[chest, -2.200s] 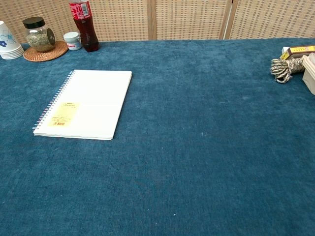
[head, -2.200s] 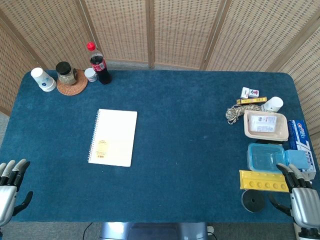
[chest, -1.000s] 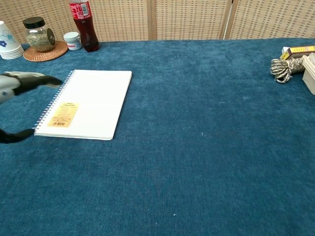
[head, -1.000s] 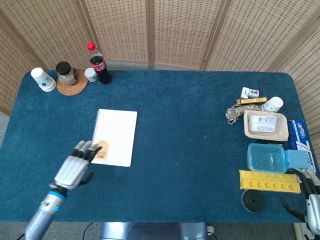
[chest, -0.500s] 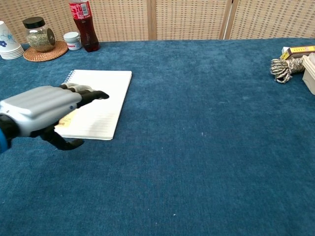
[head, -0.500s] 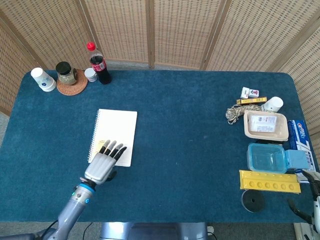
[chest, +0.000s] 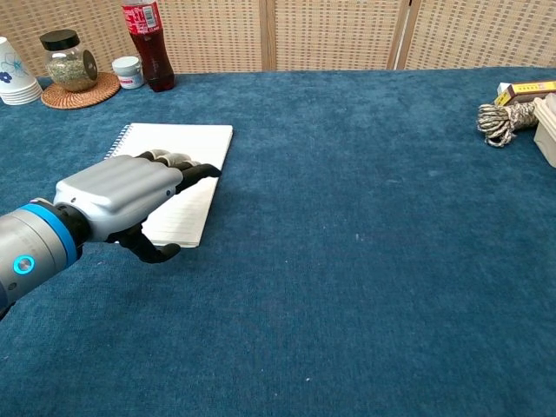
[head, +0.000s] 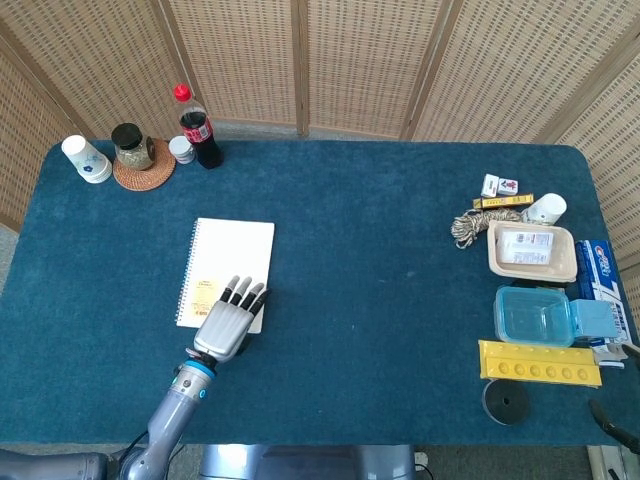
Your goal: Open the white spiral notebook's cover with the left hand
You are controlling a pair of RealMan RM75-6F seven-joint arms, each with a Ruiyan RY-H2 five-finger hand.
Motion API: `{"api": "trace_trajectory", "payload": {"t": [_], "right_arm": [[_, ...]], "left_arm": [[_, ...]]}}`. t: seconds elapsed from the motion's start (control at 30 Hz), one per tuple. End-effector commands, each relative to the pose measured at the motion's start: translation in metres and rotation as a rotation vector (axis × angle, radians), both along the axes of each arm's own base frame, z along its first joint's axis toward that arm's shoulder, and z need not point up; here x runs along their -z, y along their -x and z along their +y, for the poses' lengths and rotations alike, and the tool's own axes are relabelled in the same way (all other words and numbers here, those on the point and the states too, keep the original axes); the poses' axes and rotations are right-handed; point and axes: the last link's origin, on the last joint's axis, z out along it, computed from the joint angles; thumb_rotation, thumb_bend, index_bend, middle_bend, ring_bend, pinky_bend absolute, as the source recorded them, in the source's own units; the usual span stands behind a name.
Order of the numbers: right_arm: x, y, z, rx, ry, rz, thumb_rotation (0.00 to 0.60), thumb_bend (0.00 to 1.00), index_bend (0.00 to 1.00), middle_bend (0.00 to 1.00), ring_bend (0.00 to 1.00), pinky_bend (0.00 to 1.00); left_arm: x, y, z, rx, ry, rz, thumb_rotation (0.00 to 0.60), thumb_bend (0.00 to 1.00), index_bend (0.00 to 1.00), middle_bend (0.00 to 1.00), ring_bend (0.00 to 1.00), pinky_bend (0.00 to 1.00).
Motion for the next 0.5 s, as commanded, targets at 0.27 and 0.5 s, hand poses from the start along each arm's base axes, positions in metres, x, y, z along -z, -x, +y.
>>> {"api": "trace_trajectory", "payload": {"t": [0.27,0.5], "right_arm": [[-0.004,0.005,0.005,0.015,0.014,-0.001,0.600,0.26,0.14,0.21,0.11,0.18],[-0.007,0.008,0.008,0.023,0.023,0.001,0.600,0.26,0.14,0.21,0.11,0.18]], "left_arm": [[0.010,-0.001,0.002,-0.007,-0.004,0.005,0.600,0.30,0.12,0.13,0.03,0.01],[0.014,-0.002,0.007,-0.022,-0.042,-0.020,0.600,0.30,0.13,0.16,0.05,0.04]]}}
